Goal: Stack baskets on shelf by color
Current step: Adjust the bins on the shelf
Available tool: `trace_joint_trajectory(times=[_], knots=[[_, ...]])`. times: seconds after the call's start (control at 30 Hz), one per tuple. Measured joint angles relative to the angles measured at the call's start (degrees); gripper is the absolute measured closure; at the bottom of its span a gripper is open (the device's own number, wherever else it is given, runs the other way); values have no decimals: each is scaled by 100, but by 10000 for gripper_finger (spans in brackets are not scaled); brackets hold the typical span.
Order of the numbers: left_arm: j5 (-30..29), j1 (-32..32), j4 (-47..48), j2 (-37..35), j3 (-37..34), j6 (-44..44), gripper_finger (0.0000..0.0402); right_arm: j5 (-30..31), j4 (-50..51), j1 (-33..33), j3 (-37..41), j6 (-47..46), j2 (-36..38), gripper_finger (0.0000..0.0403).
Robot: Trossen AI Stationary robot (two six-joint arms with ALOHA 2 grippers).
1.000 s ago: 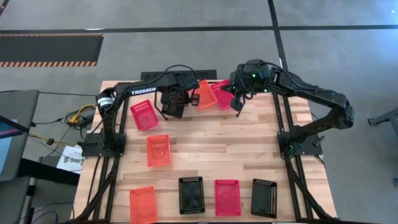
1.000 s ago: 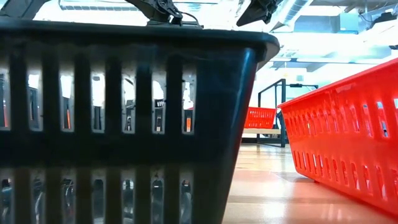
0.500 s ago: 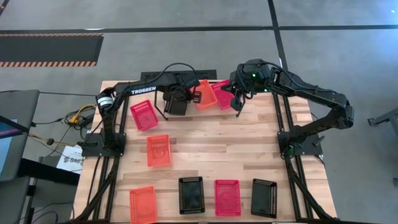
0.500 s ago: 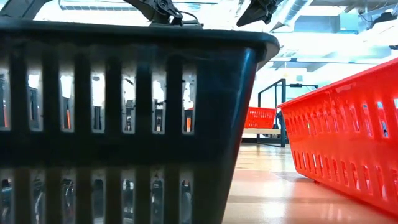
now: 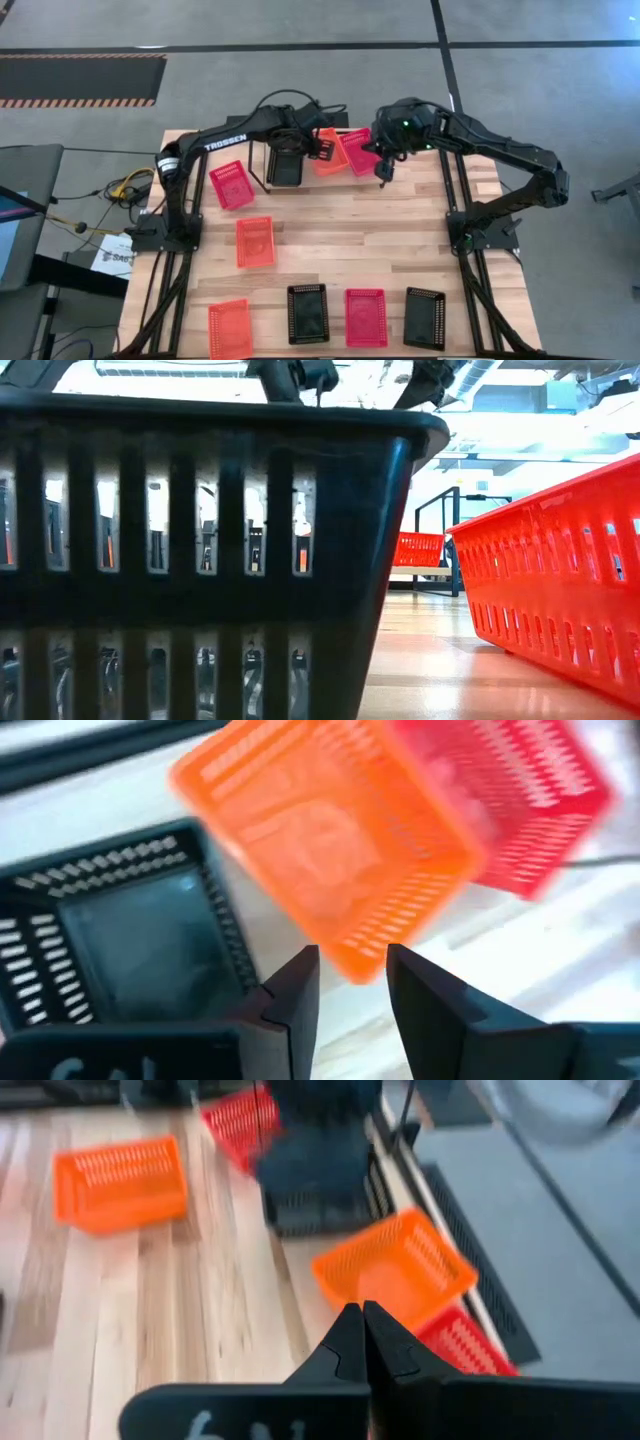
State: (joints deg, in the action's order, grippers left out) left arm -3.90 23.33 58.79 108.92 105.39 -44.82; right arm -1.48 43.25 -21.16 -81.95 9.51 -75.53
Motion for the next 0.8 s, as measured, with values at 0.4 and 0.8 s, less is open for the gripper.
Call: trace_joint_trajectory(times=[0.4,0.8], knots=[[-2828,-1835,3192,-29,2241,-195,376,-1546,124,-506,240,106,-537,402],[-4079,-3108,3133,-393,2188,-17,401,-2213,-219,-351,-260,83,-2480,402]])
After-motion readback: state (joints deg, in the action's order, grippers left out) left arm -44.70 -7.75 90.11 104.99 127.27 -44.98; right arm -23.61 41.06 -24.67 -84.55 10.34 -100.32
